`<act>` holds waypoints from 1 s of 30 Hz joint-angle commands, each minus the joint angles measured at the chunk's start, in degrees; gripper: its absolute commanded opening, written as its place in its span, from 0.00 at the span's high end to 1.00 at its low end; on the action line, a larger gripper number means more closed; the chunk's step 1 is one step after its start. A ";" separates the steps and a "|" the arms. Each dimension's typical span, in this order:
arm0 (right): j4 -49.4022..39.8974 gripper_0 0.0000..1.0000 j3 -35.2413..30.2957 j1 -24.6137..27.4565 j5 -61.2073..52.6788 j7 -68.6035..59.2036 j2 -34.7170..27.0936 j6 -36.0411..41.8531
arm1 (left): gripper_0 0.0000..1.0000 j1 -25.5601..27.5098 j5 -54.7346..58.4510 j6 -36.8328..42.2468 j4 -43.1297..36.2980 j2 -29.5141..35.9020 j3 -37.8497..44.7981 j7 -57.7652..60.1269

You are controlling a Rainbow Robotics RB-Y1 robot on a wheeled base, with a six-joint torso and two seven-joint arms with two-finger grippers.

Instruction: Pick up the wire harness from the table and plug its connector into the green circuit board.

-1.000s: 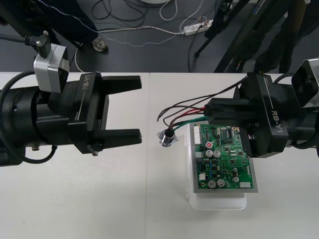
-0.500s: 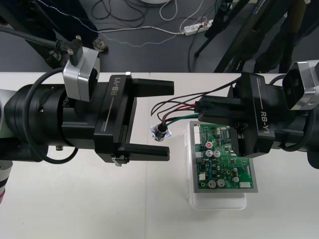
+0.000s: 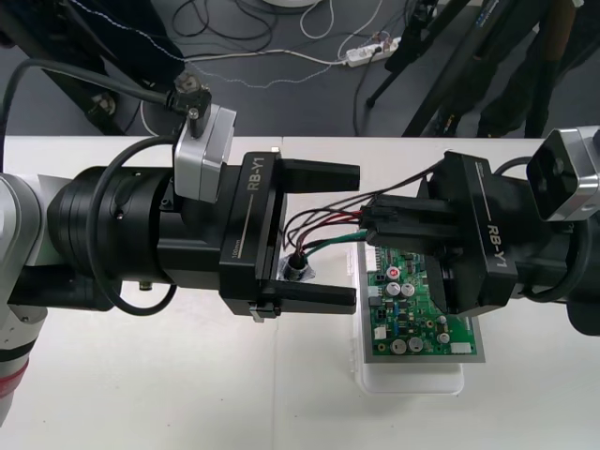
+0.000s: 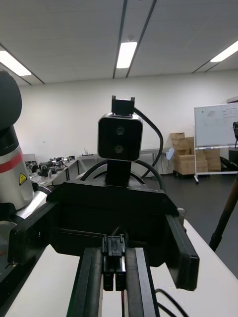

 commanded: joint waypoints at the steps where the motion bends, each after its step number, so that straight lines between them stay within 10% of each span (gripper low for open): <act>1: -2.46 1.00 1.29 0.95 -1.21 2.61 0.92 0.56 | 0.00 -1.93 -0.15 3.94 -1.88 -1.07 -1.32 -2.30; 30: -2.37 1.00 1.73 1.22 -1.92 3.57 0.40 0.47 | 0.05 -1.05 4.15 5.34 -1.88 5.87 -0.18 -3.00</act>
